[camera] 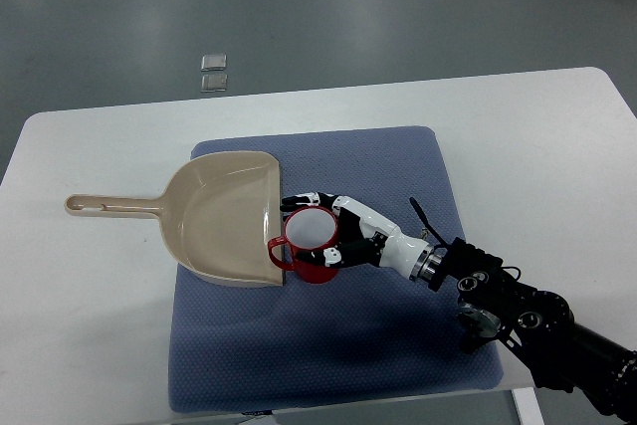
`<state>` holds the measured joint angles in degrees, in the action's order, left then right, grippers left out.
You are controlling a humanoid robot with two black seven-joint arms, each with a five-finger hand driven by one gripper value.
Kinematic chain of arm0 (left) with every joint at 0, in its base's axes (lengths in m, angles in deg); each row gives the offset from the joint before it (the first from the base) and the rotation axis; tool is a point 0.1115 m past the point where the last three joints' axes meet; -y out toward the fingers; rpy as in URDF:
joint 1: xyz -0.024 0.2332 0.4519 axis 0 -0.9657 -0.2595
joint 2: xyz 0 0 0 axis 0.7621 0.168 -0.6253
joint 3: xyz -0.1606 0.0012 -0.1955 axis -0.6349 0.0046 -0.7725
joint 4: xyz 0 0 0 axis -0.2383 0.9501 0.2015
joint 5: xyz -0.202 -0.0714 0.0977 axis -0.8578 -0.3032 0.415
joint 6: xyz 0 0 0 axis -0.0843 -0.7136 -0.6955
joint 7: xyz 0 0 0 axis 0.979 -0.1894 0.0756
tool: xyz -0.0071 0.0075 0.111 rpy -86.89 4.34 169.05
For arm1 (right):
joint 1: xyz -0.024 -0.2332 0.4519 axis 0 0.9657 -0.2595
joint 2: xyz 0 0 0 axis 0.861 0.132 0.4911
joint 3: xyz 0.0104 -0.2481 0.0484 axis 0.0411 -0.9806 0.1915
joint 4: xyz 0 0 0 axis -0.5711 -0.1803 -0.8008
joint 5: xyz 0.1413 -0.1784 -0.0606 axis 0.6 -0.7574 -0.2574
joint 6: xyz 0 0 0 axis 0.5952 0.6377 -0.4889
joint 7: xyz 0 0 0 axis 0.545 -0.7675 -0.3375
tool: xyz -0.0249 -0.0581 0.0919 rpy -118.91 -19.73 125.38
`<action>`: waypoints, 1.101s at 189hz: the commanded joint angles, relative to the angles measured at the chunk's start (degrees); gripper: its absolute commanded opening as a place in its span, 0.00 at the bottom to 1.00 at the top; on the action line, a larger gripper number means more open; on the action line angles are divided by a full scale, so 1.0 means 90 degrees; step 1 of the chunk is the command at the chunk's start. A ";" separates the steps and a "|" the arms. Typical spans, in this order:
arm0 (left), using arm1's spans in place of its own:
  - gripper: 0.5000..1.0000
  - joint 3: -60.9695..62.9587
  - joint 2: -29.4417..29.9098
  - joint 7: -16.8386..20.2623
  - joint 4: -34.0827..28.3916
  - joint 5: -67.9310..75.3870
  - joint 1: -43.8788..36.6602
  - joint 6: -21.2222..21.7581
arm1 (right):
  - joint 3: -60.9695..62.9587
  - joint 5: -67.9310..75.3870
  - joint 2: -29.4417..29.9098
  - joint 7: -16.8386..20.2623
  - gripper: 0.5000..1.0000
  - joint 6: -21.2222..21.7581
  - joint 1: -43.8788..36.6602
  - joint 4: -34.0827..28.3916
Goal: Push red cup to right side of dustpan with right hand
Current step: 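Press the red mug against the dustpan's edge with the right hand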
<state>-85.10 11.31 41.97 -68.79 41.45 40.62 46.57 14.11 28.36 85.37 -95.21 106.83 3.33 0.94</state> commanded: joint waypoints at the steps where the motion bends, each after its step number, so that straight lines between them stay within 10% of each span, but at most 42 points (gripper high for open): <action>1: 1.00 0.0000 0.0000 0.0000 0.0000 0.0000 0.0000 0.0000 | 0.0000 0.0000 0.0000 0.0000 0.70 -0.0032 -0.0001 0.0001; 208: 1.00 0.0000 0.0000 0.0000 0.0000 0.0000 0.0000 0.0000 | -0.0127 0.0000 0.0000 0.0000 0.84 0.0017 -0.0021 -0.0068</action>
<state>-85.10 11.31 41.97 -68.79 41.46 40.62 46.57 13.05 28.36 85.37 -95.21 106.80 3.15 0.41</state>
